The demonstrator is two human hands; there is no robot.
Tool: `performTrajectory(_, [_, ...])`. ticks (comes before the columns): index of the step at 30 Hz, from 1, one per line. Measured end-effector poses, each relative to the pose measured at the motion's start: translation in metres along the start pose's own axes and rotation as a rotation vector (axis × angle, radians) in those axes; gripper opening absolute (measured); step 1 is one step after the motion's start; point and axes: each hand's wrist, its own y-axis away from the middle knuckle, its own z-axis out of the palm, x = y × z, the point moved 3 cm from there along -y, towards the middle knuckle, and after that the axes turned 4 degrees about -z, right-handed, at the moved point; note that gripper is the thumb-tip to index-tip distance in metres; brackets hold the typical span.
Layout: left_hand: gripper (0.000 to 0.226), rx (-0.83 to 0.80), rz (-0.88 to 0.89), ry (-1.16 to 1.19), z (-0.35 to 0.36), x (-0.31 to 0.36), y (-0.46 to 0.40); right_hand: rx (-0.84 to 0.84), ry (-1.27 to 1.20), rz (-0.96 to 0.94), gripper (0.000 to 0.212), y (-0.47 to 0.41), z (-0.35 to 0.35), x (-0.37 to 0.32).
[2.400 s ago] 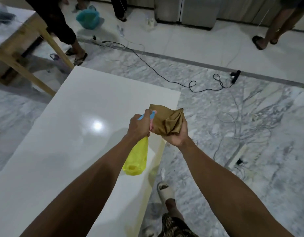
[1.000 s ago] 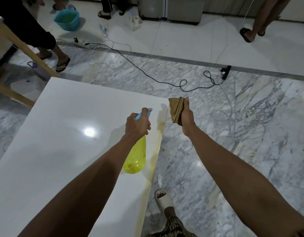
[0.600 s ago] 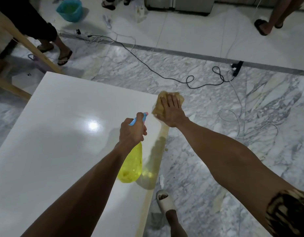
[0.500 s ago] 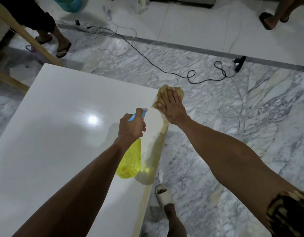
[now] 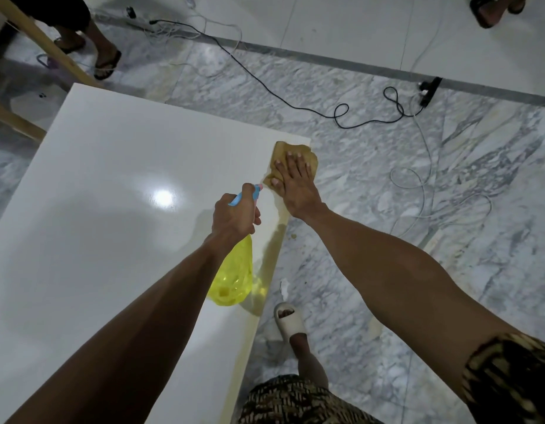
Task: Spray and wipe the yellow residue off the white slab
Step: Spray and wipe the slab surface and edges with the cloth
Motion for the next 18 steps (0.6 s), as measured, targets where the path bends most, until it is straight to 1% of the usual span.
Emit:
performTrajectory(2, [0.058,0.010,-0.001,-0.001,-0.004,-0.006,0.007,0.006,-0.016,0.001,0.054,0.013,0.006,-0.008])
performTrajectory(4, [0.045,0.022,0.006,0.002,-0.010,-0.014,0.016,-0.003,-0.018,-0.004,0.055,0.028,0.013,-0.018])
performTrajectory(6, [0.039,0.029,0.014,0.003,-0.015,-0.025,0.025,-0.015,-0.014,-0.013,0.056,0.045,0.019,-0.028])
performTrajectory(13, [0.046,0.058,0.009,-0.011,-0.041,-0.076,0.068,-0.050,0.003,-0.012,0.056,0.110,0.048,-0.067])
performTrajectory(18, [0.050,0.058,-0.006,0.028,-0.071,-0.145,0.124,-0.048,0.010,-0.022,0.056,0.186,0.082,-0.115])
